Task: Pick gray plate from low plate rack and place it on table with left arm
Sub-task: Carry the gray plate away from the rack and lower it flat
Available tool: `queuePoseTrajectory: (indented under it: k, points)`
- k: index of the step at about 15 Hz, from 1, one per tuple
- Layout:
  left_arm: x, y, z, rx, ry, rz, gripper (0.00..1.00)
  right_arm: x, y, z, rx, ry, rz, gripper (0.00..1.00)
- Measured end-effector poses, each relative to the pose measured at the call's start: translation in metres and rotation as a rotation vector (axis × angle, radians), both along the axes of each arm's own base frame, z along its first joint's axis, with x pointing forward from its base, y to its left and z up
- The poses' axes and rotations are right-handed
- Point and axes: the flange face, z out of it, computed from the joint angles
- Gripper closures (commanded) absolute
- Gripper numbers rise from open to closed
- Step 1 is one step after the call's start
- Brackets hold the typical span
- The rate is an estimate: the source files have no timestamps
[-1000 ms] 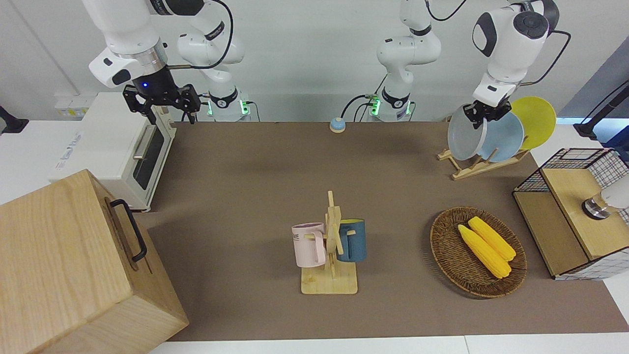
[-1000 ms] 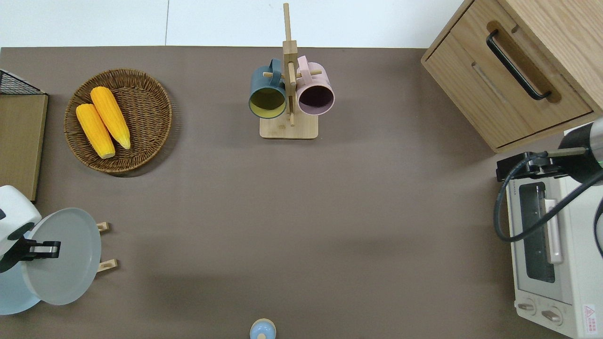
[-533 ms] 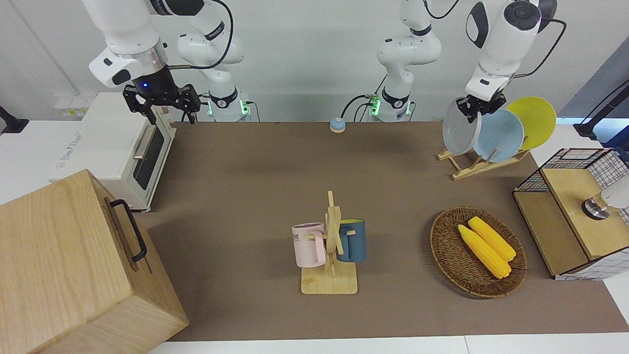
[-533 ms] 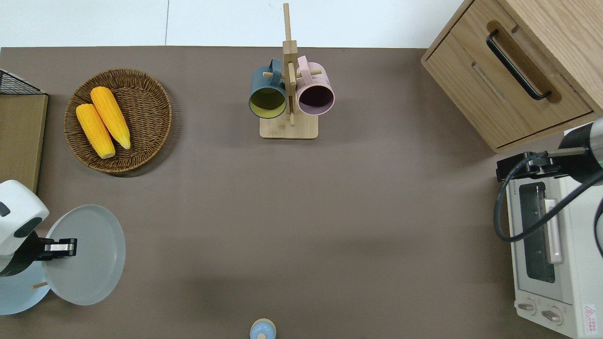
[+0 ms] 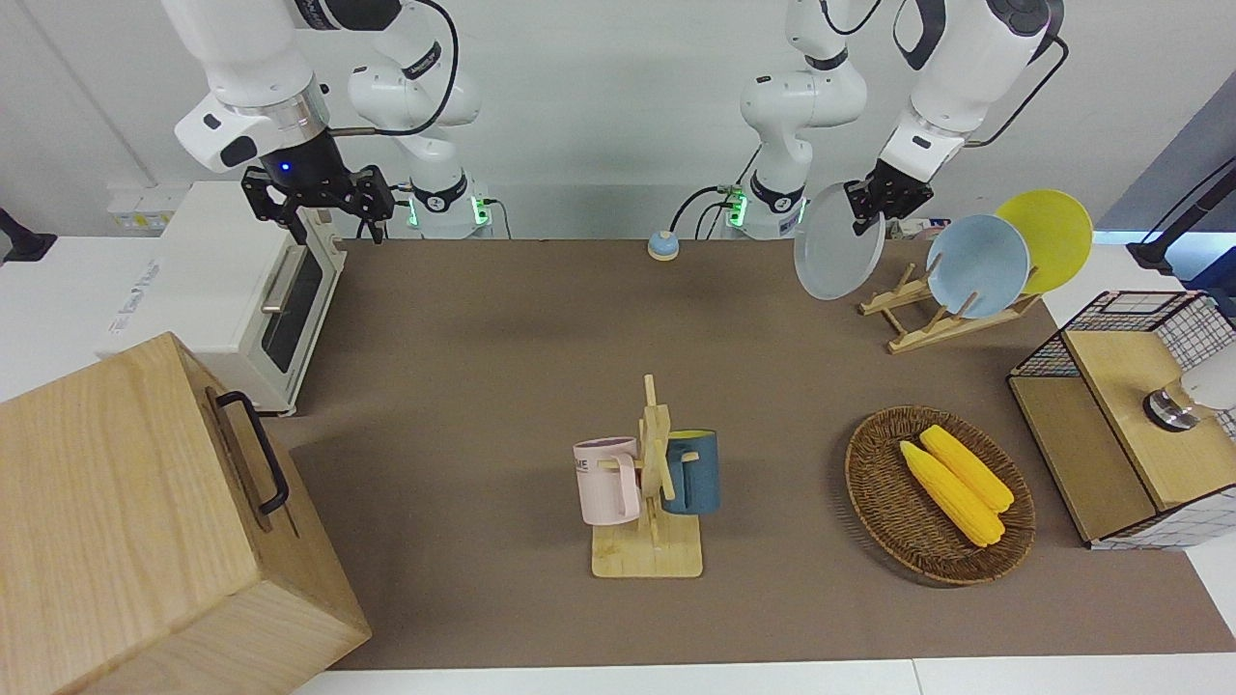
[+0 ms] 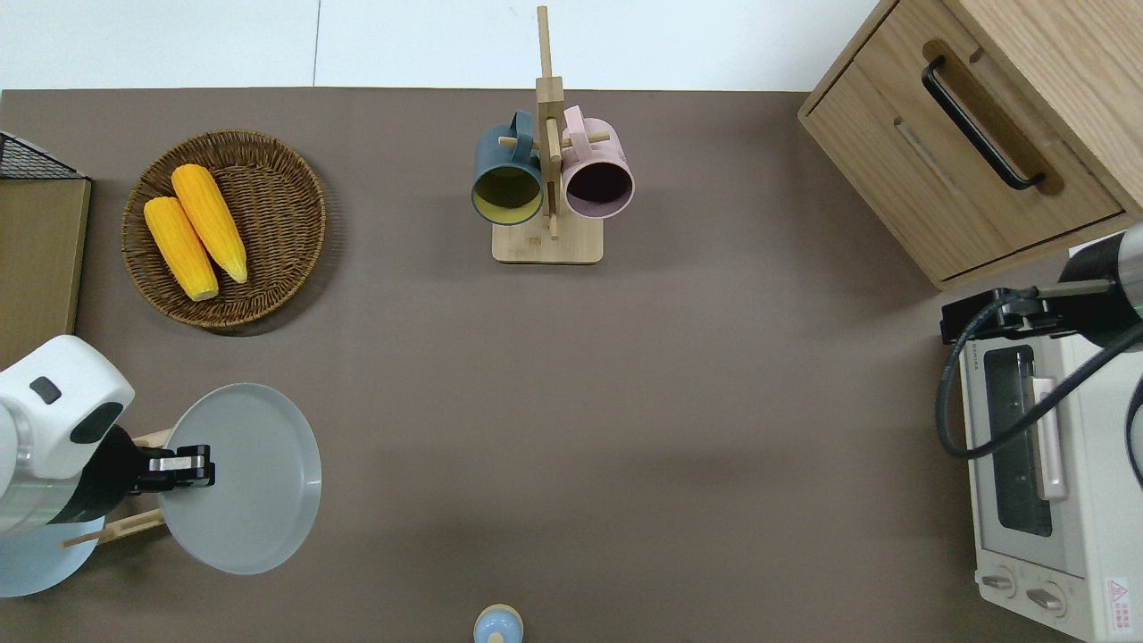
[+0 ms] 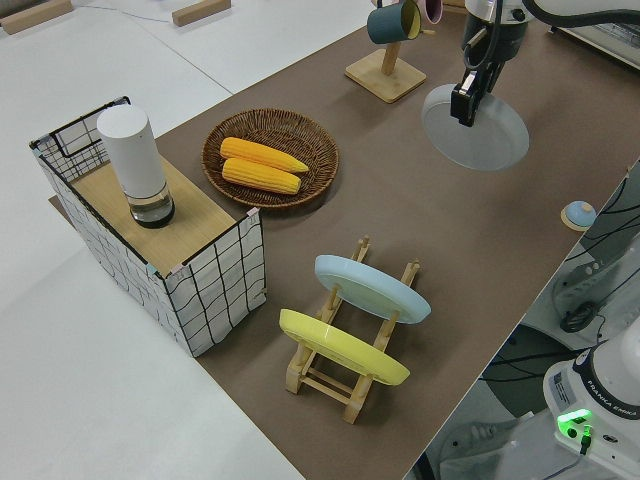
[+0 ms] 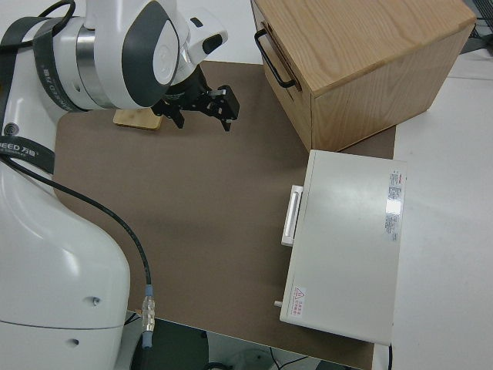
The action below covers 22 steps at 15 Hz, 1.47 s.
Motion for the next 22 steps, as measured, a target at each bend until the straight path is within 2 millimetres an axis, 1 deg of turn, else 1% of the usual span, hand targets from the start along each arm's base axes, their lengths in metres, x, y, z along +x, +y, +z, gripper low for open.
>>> queuePoseTrajectory:
  k: [3, 6, 15, 17, 19, 22]
  points:
    - [0.002, -0.006, -0.004, -0.064, 0.01, 0.016, 1.0, 0.0, 0.0, 0.0, 0.0, 0.0, 0.0, 0.017]
    - [0.005, -0.011, -0.016, -0.12, 0.021, 0.034, 1.0, 0.0, 0.0, 0.0, 0.0, 0.0, 0.0, 0.017]
    - [0.004, -0.017, -0.065, -0.253, 0.032, 0.086, 1.0, 0.0, 0.0, 0.0, 0.0, 0.0, 0.0, 0.017]
    - [0.003, -0.015, -0.074, -0.293, 0.03, 0.085, 1.0, 0.0, 0.0, 0.0, 0.0, 0.0, 0.0, 0.017]
    - [0.001, -0.009, -0.084, -0.318, 0.029, 0.073, 1.0, 0.0, 0.0, 0.0, 0.0, 0.0, 0.0, 0.017]
    - [-0.001, 0.008, -0.102, -0.371, 0.025, 0.057, 1.0, 0.0, 0.0, 0.0, 0.0, 0.0, 0.0, 0.017]
